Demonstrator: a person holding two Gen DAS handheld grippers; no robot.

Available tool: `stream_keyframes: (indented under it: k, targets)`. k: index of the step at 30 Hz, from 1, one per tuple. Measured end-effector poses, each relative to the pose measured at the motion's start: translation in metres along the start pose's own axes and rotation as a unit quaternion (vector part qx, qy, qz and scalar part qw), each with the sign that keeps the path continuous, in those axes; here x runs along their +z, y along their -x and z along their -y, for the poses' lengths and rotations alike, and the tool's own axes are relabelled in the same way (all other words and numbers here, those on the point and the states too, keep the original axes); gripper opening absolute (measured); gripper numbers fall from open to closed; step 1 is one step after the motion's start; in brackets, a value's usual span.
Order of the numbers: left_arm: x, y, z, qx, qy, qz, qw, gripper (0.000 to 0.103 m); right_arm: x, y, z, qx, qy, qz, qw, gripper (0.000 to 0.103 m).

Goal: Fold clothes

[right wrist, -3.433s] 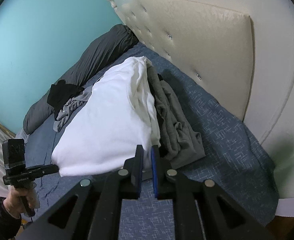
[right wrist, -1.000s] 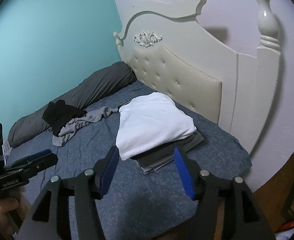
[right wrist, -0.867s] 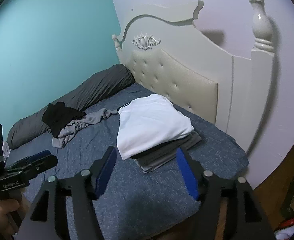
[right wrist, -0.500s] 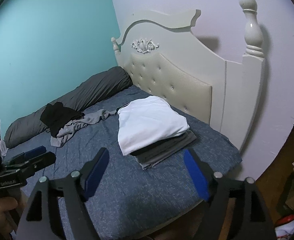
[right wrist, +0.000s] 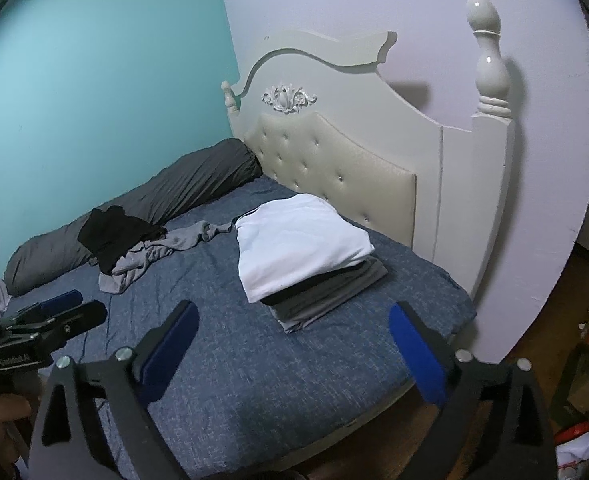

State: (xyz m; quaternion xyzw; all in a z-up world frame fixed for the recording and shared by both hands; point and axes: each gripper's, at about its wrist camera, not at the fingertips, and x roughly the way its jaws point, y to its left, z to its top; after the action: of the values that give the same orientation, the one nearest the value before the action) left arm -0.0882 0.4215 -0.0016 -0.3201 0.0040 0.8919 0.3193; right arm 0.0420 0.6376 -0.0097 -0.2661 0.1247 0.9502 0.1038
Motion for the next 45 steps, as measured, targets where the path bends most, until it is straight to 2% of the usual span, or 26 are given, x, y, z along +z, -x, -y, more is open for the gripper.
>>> stream_keyframes:
  k: [8,25,37,45]
  targets:
    - [-0.007,0.013,0.002,0.009,-0.011,0.010,0.9999,0.103,-0.008,0.015,-0.005,-0.009,-0.002,0.015,1.000,0.102]
    - [-0.019,0.042,0.013,0.011,-0.036,0.028,0.9989,0.103,-0.023,0.031,-0.013,-0.008,0.001,0.021,1.000,0.103]
    - [-0.025,0.043,0.016,0.004,-0.042,0.021,0.9989,0.103,-0.025,0.031,-0.014,-0.005,0.002,0.018,1.000,0.103]
    - [-0.026,0.048,0.016,0.008,-0.043,0.032,0.9985,0.103,-0.027,0.031,-0.014,-0.011,0.007,0.020,1.000,0.103]
